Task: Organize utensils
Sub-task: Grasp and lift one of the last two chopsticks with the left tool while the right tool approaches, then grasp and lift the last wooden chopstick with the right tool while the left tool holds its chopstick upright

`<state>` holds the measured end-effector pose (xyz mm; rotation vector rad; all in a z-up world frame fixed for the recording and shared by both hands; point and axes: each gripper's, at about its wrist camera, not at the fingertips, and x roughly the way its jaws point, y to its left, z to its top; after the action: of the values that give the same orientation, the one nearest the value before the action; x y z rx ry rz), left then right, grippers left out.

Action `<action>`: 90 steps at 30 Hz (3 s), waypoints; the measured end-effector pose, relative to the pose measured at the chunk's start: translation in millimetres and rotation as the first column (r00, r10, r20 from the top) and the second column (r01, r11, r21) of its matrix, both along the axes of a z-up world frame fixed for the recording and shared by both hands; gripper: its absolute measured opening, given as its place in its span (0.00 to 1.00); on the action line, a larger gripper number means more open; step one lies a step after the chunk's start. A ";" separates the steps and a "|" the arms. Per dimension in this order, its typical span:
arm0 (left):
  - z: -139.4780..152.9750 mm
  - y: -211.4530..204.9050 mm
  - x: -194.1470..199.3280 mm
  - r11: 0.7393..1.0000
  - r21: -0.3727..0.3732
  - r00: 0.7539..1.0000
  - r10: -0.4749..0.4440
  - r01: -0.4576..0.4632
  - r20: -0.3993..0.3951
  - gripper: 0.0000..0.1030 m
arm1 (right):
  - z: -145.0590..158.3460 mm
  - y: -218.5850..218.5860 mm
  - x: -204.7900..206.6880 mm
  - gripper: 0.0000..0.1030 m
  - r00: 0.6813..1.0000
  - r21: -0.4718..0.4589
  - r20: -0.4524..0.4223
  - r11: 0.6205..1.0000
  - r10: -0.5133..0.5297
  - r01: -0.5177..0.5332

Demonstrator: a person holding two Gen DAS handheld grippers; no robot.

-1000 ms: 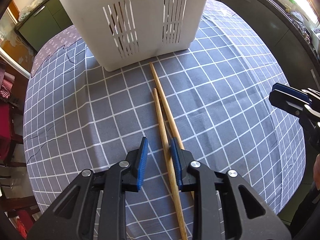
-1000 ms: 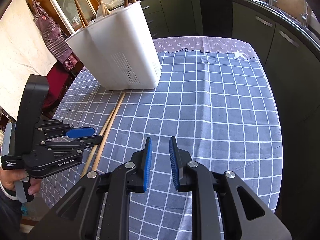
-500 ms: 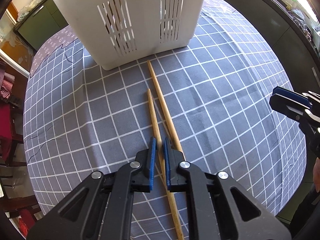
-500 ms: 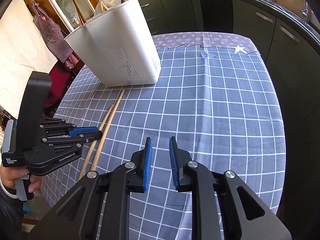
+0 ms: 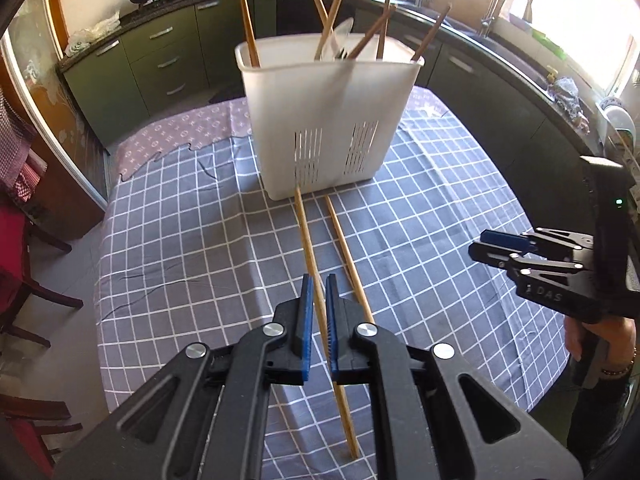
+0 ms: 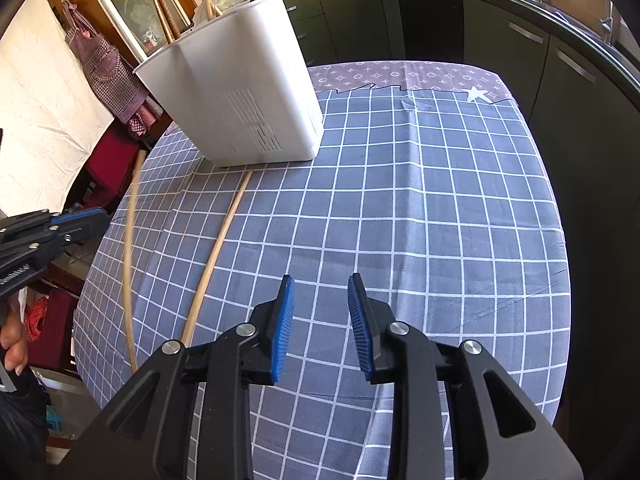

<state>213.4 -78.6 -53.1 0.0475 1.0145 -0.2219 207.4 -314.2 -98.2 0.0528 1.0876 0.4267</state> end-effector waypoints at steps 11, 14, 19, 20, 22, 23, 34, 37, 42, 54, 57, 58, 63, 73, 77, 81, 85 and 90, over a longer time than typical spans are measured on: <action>21.1 4.1 -29.6 1.000 0.016 0.999 -0.024 0.024 0.042 0.06 | -5.3 28.7 6.7 0.27 0.999 -0.025 -0.029 0.999 0.040 -0.041; -6.5 -1.2 -6.5 0.999 0.032 0.998 -0.017 0.019 -0.059 0.09 | -3.5 33.9 5.0 0.27 0.999 -0.024 -0.027 0.999 0.046 -0.046; -59.6 -11.1 35.7 1.000 0.029 0.973 0.019 -0.012 -0.230 0.16 | -4.4 34.4 2.0 0.27 0.998 -0.037 -0.031 0.998 0.049 -0.050; -66.4 -14.6 42.2 0.999 0.030 0.969 0.019 -0.011 -0.246 0.16 | -4.7 34.1 1.7 0.27 0.998 -0.038 -0.033 0.998 0.049 -0.050; -75.3 -20.6 51.1 0.999 0.040 0.966 0.034 -0.024 -0.257 0.16 | -6.1 31.1 1.7 0.27 0.998 -0.040 -0.034 0.998 0.045 -0.047; -77.8 -23.4 54.8 0.999 0.043 0.965 0.036 -0.026 -0.259 0.16 | -6.9 29.8 1.8 0.27 0.998 -0.040 -0.036 0.998 0.045 -0.046; -93.8 -46.0 71.2 0.994 0.105 0.948 0.063 -0.032 -0.313 0.16 | -14.7 20.5 3.4 0.27 0.998 -0.011 -0.051 0.999 0.041 -0.041; -97.1 -46.9 74.1 0.992 0.123 0.947 0.068 -0.030 -0.315 0.15 | -15.1 19.4 3.9 0.27 0.998 -0.006 -0.053 0.999 0.043 -0.043; -95.4 -46.8 76.9 0.993 0.115 0.949 0.065 -0.031 -0.309 0.07 | -13.0 16.4 2.6 0.27 0.998 -0.004 -0.050 0.999 0.034 -0.035; 1.3 -5.4 8.9 0.999 -0.017 0.999 0.042 -0.043 -0.030 0.06 | -9.9 22.4 -0.6 0.27 0.999 -0.006 -0.045 1.000 0.029 -0.029; 23.3 0.2 -12.2 0.999 -0.030 0.998 0.037 -0.035 0.046 0.06 | -8.0 30.2 3.7 0.30 0.998 0.024 -0.050 0.999 0.026 -0.025; 27.9 2.9 -18.0 0.999 -0.034 0.997 0.035 -0.033 0.066 0.06 | -7.7 34.1 5.3 0.30 0.998 0.030 -0.052 0.999 0.027 -0.025; 42.0 9.6 -42.3 0.999 -0.039 0.990 0.025 -0.020 0.141 0.06 | -11.3 63.7 15.4 0.30 0.995 0.037 -0.079 0.998 0.054 -0.051; 47.4 19.1 -63.2 0.999 -0.040 0.981 0.013 -0.005 0.194 0.06 | -23.0 123.6 32.3 0.28 0.995 -0.090 -0.078 0.993 0.068 -0.075; 47.5 20.1 -66.7 0.999 -0.035 0.979 -0.001 0.008 0.203 0.06 | -30.9 136.4 36.4 0.22 0.995 -0.134 -0.077 0.989 0.057 -0.067; 48.3 19.0 -69.5 0.999 -0.034 0.978 -0.019 0.027 0.207 0.06 | -36.7 147.2 36.8 0.20 0.996 -0.157 -0.073 0.986 0.047 -0.058; 49.0 18.4 -71.4 0.999 -0.036 0.977 -0.030 0.039 0.211 0.06 | -39.2 153.6 39.5 0.20 0.998 -0.190 -0.053 0.981 0.027 -0.036; 48.7 22.7 -73.6 0.998 -0.039 0.977 -0.032 0.041 0.213 0.06 | -39.0 155.6 36.7 0.08 1.000 -0.221 -0.022 0.975 0.015 -0.020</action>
<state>139.8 -55.8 -4.5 0.0493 0.7961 -0.2670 244.1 -158.5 -137.2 -0.1497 1.1503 0.3193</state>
